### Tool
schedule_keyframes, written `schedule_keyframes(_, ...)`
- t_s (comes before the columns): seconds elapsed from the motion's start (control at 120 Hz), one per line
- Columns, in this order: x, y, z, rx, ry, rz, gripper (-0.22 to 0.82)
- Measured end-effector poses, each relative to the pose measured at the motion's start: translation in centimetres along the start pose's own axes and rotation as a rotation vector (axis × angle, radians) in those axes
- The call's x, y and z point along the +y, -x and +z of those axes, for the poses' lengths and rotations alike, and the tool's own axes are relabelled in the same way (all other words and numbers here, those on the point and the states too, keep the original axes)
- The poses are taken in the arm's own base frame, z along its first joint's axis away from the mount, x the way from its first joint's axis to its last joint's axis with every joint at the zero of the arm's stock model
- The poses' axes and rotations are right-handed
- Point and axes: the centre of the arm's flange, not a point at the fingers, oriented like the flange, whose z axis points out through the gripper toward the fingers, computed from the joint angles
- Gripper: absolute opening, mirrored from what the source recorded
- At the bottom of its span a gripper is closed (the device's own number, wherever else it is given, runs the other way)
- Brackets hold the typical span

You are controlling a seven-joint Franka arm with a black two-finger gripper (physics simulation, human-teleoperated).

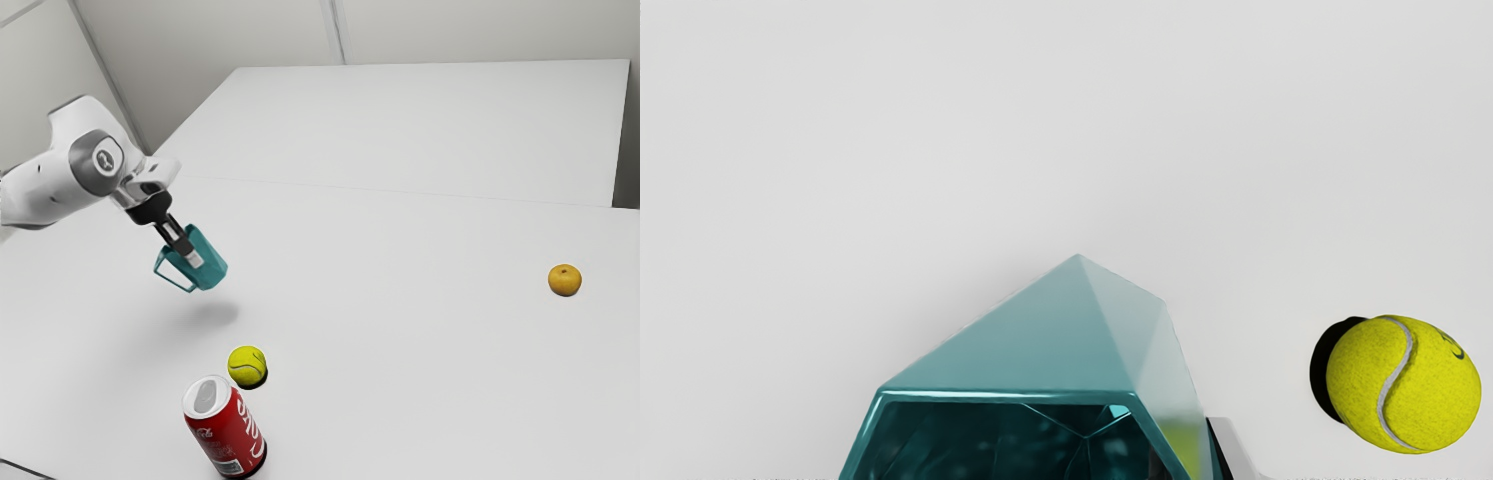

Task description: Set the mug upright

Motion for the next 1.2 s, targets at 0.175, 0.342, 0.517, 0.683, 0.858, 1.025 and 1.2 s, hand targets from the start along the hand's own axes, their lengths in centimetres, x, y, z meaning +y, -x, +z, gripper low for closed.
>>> schedule_keyframes(0.175, 1.0, -1.1, 1.5, -0.071, -0.072, 0.035, -0.17)
schedule_keyframes(0.342, 1.6, -2.0, 3.2, -0.121, -0.131, 0.056, -0.17)
schedule_keyframes(0.517, 2.5, -2.8, 5.5, -0.158, -0.178, 0.082, -0.17)
schedule_keyframes(0.683, 3.4, -3.7, 7.3, -0.18, -0.209, 0.105, -0.17)
schedule_keyframes(0.858, 4.7, -3.9, 8.4, -0.197, -0.239, 0.12, -0.17)
schedule_keyframes(1.025, 5.6, -3.6, 9.4, -0.221, -0.256, 0.121, -0.17)
schedule_keyframes(1.2, 6.3, -3.4, 10.3, -0.246, -0.275, 0.117, -0.17)
